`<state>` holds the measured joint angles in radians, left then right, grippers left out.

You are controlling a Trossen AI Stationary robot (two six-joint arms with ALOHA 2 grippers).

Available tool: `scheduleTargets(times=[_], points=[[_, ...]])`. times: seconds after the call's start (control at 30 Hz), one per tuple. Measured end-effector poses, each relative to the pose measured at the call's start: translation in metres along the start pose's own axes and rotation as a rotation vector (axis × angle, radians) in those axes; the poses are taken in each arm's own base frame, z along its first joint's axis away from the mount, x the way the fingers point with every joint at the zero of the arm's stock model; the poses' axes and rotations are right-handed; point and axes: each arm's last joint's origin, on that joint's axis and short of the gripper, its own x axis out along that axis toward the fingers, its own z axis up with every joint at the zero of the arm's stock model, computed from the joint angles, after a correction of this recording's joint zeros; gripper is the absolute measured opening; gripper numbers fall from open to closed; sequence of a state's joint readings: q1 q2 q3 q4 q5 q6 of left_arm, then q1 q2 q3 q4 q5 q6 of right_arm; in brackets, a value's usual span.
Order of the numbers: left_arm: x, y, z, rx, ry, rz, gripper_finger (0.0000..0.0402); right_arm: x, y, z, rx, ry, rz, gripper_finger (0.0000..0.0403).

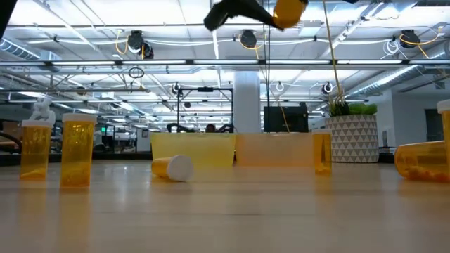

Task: Pick and place medicine bottles into bin by pill shape (circle, oval)
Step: Put the large orange capsule bottle into the yellow bin

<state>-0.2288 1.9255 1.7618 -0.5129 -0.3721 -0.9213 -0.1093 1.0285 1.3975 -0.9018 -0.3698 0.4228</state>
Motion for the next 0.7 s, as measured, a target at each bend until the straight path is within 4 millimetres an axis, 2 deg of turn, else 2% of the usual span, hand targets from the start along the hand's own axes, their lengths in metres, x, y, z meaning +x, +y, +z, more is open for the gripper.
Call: scheduleTargets(times=[0.3,0.53,0.7], points=[[-0.052,0.001,0.059,0.074,-0.232,-0.120,0.0202,-0.001,0.011,0.023,-0.156,-0.234,0.090,0.0180],[-0.080,-0.005,0.088,0.167,-0.395,-0.255,0.0202,-0.003,0.016,0.042,-0.235,-0.444,0.059,0.0246],[-0.089,-0.007,0.099,0.229,-0.489,-0.301,0.0202,0.001,0.020,0.052,-0.229,-0.512,0.105,0.0280]])
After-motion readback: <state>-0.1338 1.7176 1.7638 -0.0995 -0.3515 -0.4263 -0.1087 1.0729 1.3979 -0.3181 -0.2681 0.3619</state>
